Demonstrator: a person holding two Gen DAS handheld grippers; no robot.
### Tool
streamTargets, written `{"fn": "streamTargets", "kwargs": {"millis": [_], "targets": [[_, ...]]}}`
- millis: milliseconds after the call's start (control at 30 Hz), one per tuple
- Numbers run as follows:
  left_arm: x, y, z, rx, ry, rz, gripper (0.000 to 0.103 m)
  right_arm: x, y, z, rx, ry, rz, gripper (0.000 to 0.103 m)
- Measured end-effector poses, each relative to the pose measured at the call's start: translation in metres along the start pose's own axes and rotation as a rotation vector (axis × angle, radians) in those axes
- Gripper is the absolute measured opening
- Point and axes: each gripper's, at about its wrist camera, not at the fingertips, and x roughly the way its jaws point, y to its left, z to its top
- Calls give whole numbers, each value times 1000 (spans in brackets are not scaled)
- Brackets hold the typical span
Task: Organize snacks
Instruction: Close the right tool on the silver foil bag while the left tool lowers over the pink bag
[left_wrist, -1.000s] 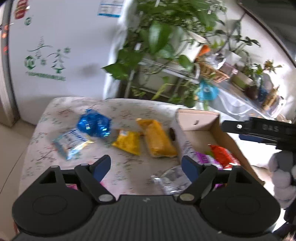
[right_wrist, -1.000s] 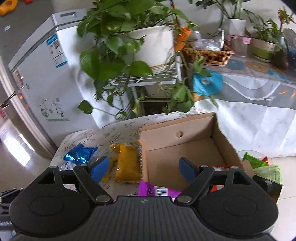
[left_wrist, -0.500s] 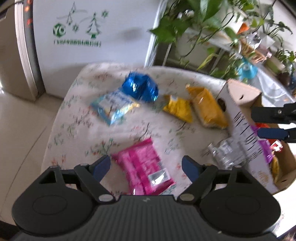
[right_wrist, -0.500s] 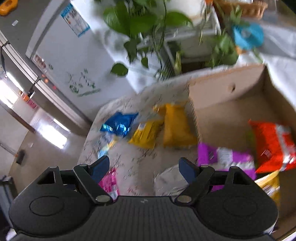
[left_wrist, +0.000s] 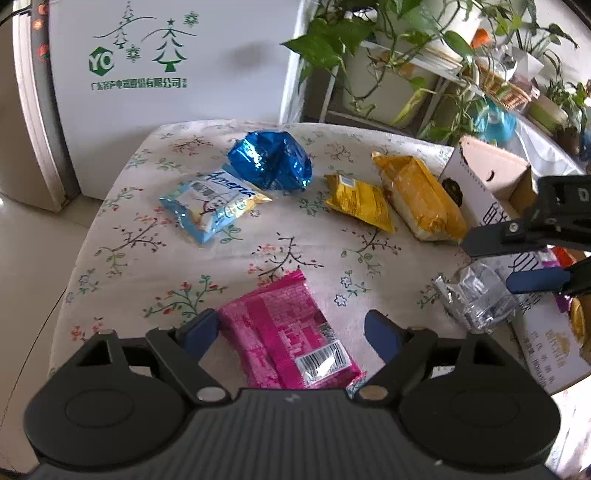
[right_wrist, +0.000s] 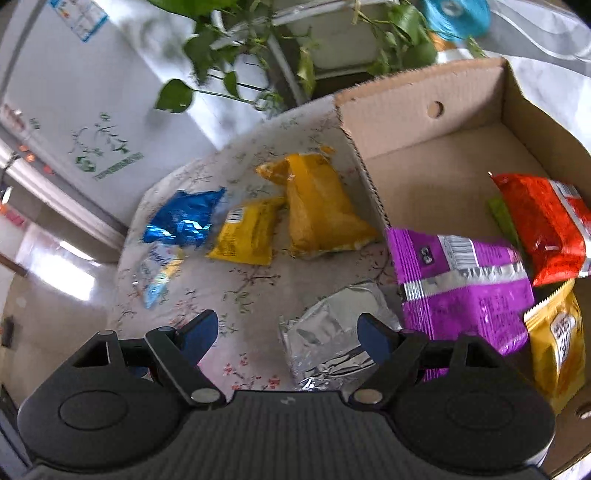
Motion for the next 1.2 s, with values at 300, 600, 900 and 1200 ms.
{"fn": "streamTargets", "kwargs": {"millis": [300,600,900,1200], "targets": [[6,5,-4,32,13,93,88,17,18,-5,-73,-10,-51,97],[-5,53,-1,-156,9,153,88,8,8,7,19,15,139,96],[-5,49,-1,-161,10,125,88,22,20,-9,-95,-34,-147,96],[-5,53,-1,-170,6,141,88,37,42,-19,-172,-57,-166,103]]}}
